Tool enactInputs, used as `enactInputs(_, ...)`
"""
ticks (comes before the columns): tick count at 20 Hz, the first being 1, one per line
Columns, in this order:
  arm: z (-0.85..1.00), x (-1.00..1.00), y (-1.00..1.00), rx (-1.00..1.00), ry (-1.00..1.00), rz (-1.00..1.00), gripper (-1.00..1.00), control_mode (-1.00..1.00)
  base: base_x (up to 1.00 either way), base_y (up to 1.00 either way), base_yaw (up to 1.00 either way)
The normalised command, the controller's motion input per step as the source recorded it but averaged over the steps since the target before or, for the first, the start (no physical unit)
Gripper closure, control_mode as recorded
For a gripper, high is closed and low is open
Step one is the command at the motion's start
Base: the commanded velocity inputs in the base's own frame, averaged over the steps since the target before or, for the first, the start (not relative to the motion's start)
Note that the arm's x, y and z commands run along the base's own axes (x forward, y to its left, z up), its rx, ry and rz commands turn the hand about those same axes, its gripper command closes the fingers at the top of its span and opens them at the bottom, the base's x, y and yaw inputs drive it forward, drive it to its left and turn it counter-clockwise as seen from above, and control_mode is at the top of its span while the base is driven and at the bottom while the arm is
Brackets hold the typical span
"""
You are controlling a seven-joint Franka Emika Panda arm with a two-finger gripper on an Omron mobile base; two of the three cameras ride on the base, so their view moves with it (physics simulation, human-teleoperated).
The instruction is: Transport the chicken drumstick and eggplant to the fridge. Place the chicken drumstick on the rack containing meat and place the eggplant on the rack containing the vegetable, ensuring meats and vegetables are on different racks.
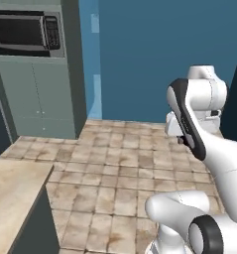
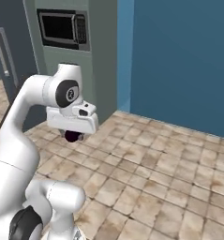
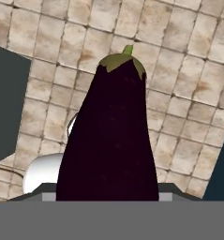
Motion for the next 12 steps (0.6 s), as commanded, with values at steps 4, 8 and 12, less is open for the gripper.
enactInputs(4, 0.0, 0.0, 0.0, 0.0, 0.0, 0.0, 1.0, 1.0, 1.0, -0.1, 0.01)
enactInputs(8, 0.0, 0.0, 0.0, 0.0, 0.0, 0.0, 1.0, 1.0, 1.0, 0.0, 0.22)
enactInputs(12, 0.0, 0.0, 0.0, 0.0, 0.0, 0.0, 1.0, 1.0, 1.0, -0.09, 0.51)
